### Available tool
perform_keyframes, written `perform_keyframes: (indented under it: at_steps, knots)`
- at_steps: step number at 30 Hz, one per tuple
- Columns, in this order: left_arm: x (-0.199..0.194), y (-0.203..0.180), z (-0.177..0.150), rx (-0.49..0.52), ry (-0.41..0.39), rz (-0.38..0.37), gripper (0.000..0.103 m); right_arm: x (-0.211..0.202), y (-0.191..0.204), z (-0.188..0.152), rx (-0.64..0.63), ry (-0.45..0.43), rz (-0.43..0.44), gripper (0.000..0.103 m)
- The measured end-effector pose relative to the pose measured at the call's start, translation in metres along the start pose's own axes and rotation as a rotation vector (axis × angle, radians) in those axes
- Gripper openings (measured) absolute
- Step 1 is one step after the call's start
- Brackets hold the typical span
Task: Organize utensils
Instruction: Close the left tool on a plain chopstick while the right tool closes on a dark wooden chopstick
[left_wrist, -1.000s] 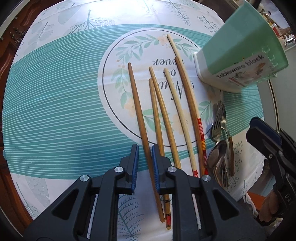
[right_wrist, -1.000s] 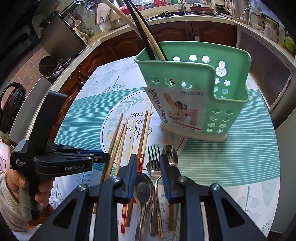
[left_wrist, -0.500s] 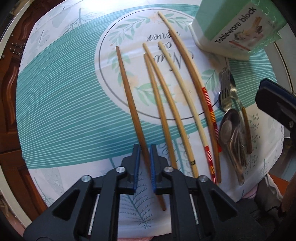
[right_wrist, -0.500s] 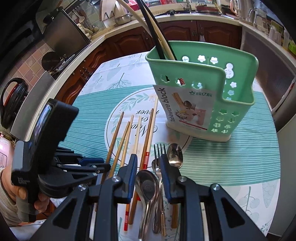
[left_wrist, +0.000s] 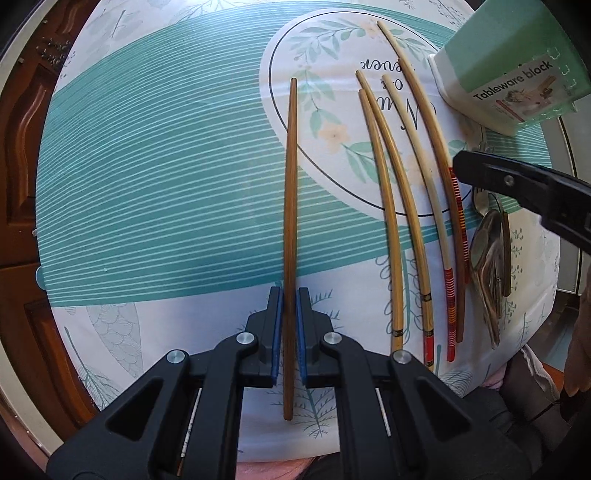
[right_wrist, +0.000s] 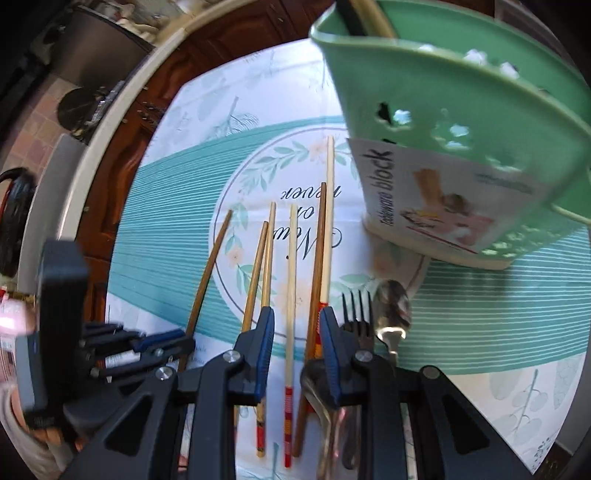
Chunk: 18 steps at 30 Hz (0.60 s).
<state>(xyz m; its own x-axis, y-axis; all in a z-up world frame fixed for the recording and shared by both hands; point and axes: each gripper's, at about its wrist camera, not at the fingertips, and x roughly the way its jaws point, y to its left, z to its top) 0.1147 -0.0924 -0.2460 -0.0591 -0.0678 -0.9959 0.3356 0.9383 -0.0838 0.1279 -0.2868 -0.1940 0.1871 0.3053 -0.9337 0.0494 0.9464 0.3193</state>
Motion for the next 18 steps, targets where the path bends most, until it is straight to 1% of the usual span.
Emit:
perform_keyframes:
  at_steps: [1, 2, 3, 5, 12, 14, 18]
  knots:
    - [0.000, -0.005, -0.001, 0.002, -0.001, -0.002, 0.005, 0.004, 0.000, 0.003, 0.010, 0.012, -0.005, 0.025]
    - [-0.001, -0.011, -0.002, 0.004, -0.002, -0.005, 0.005, 0.007, 0.001, 0.004, 0.019, 0.022, -0.010, 0.021]
    - [-0.001, -0.006, -0.003, 0.006, -0.003, -0.007, 0.005, 0.010, 0.001, 0.006, 0.026, 0.032, -0.020, 0.019]
    - [0.001, 0.004, 0.002, 0.008, -0.003, -0.014, 0.005, 0.016, 0.003, 0.007, 0.036, 0.047, -0.039, 0.019]
    - [-0.001, 0.001, 0.003, 0.015, -0.007, -0.031, 0.005, 0.026, 0.005, 0.009, 0.040, 0.060, -0.098, 0.019]
    - [-0.001, 0.003, 0.003, 0.013, -0.006, -0.034, 0.005, 0.027, 0.005, 0.010, 0.042, 0.064, -0.097, 0.019]
    - [0.000, 0.006, 0.002, 0.012, -0.007, -0.042, 0.005, 0.035, 0.010, 0.011, 0.040, 0.092, -0.104, 0.015]
